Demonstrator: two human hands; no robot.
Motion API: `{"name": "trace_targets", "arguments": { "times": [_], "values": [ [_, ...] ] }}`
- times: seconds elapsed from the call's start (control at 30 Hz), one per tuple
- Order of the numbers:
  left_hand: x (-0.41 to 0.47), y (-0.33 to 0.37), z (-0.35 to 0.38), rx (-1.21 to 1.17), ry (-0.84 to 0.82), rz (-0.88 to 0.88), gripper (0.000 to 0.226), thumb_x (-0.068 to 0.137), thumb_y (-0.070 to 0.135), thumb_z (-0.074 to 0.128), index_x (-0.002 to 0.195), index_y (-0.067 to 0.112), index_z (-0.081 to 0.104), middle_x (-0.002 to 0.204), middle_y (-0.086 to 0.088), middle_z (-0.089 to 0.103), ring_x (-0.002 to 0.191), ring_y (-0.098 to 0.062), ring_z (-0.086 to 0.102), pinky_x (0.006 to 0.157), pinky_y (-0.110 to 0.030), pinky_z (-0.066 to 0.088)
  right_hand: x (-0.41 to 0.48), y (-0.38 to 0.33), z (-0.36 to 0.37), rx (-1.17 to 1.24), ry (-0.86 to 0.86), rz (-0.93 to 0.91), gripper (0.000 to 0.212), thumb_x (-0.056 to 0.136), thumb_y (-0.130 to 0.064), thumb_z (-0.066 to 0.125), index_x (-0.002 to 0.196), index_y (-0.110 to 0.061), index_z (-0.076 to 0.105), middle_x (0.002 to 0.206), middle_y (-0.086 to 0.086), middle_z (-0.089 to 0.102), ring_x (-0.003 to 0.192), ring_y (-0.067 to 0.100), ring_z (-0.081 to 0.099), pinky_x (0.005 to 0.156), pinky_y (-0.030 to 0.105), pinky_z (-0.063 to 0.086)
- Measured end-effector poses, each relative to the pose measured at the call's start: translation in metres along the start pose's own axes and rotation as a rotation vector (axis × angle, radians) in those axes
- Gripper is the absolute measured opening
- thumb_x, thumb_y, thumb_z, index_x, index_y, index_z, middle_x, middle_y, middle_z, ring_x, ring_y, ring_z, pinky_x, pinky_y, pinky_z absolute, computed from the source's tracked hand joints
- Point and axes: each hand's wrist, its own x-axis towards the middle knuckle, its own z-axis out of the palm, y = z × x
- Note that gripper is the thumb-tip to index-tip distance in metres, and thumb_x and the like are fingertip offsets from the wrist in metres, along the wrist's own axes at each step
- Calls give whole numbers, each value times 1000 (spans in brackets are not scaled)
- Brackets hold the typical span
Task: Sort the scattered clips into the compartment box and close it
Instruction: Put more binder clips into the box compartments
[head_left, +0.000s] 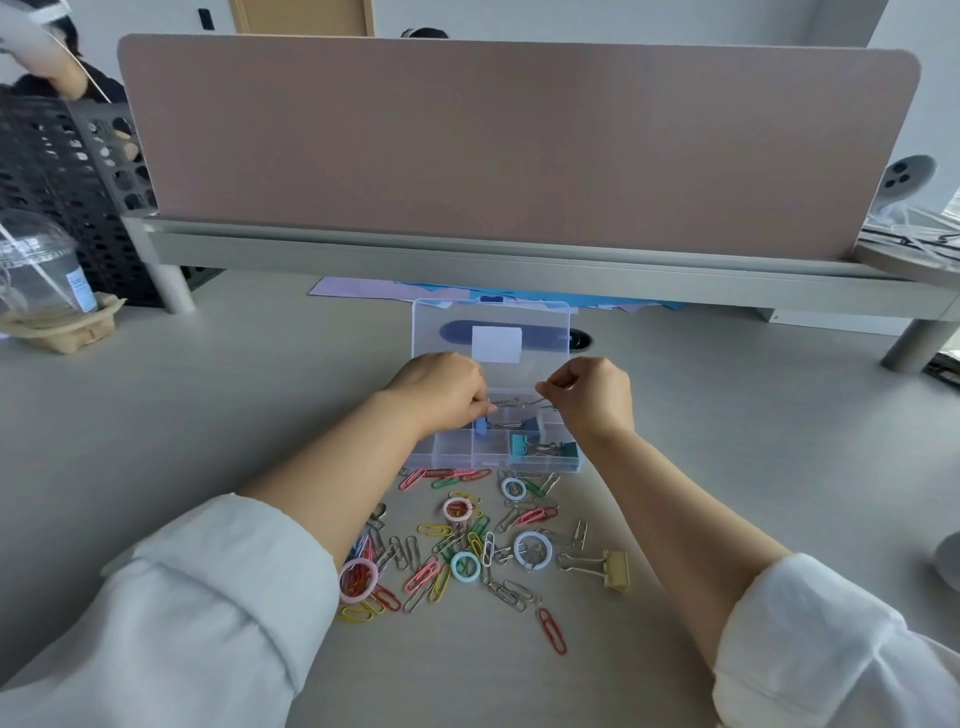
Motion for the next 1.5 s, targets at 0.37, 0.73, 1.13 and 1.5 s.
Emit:
{"name": "trace_targets", "arguments": {
  "times": [0.37, 0.73, 1.13, 1.5],
  "values": [
    [-2, 3, 1, 53, -30, 83, 33, 96, 30, 41, 125, 25, 55, 121, -2, 50, 113, -23, 46, 87, -35, 42, -9, -2, -5, -144, 25, -192, 22, 89, -29, 55, 91, -8, 60, 86, 13, 68, 69, 29, 55, 60, 31, 44],
    [-18, 11, -8, 40, -19, 32, 36, 94, 33, 44, 127, 20, 53, 131, -1, 49, 119, -22, 46, 97, -38, 41, -25, -5, -20, -307, -47, -234, 24, 93, -18, 40, 108, -13, 58, 99, 18, 64, 84, 35, 60, 71, 35, 51],
    [-93, 35, -18, 43, 73, -73, 31, 90, 32, 53, 118, 18, 54, 123, -6, 49, 110, -26, 53, 82, -32, 41, -87, -7, -63, -373, -272, -234, 15, 86, -25, 56, 90, -14, 65, 93, 9, 69, 77, 25, 59, 64, 28, 48],
    [-148, 27, -1, 117, 49, -331, 26, 91, 18, 50, 116, 15, 57, 124, -9, 54, 113, -31, 54, 88, -36, 45, -148, -1, -76, -440, -443, -145, 47, 75, -47, 66, 98, -6, 63, 99, 13, 65, 88, 28, 60, 70, 31, 45]
  ]
}}
